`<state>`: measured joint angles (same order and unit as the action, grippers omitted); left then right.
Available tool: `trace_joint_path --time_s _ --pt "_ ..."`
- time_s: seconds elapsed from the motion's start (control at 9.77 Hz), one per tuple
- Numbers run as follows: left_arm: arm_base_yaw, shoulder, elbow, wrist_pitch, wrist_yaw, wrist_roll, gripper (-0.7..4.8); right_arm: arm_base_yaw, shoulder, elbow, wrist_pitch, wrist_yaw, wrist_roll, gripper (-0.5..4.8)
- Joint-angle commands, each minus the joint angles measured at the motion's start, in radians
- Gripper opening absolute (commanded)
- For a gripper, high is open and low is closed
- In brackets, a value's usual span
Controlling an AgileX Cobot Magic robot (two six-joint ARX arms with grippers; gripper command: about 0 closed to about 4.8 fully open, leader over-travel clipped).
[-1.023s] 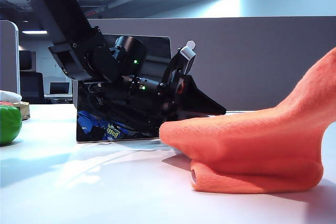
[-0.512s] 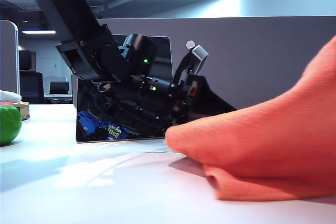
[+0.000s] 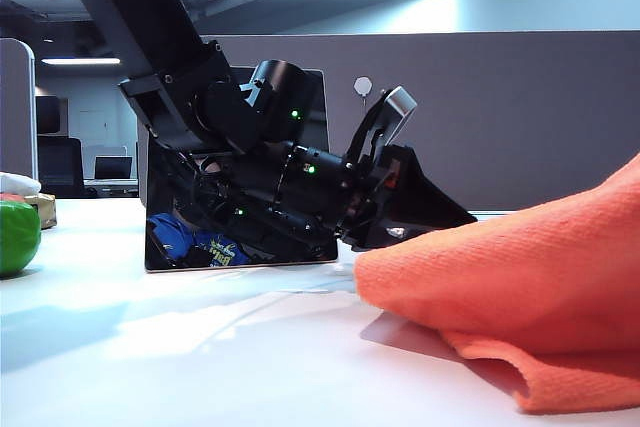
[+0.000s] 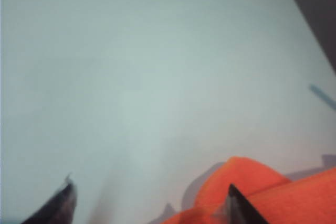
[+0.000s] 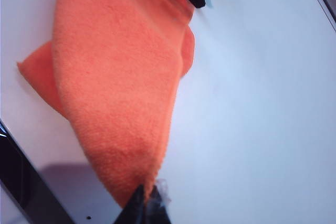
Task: Pick up the cloth from the table and use it to cover the mirror.
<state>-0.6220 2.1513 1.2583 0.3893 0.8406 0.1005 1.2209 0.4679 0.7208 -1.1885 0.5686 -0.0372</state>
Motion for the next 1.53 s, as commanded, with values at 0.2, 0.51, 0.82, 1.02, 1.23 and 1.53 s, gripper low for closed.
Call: trace_joint_path --time_s 0.2,0.51,0.82,1.02,1.23,1.53 --pt "-0.012 -0.005 0.003 -0.038 -0.037 0.004 3.78 -0.001 0.002 0.002 -0.025 0.092 0.055 -0.02" --pt "-0.014 -0.005 0.003 -0.045 -0.039 0.004 3.80 -0.002 0.002 0.002 -0.067 0.148 0.127 -0.02" --pt "-0.018 -0.005 0.004 -0.053 -0.060 0.004 4.04 -0.002 0.002 0.002 -0.128 0.245 0.251 -0.02" --pt "-0.019 -0.005 0.004 -0.117 -0.050 0.004 4.04 -0.002 0.002 0.002 -0.171 0.347 0.362 -0.01" --pt "-0.019 -0.005 0.004 -0.181 -0.010 0.004 4.04 -0.004 0.002 0.002 -0.173 0.356 0.381 -0.01" --pt "-0.025 -0.005 0.003 -0.254 0.074 0.004 4.04 -0.004 0.002 0.002 -0.173 0.356 0.381 -0.01"
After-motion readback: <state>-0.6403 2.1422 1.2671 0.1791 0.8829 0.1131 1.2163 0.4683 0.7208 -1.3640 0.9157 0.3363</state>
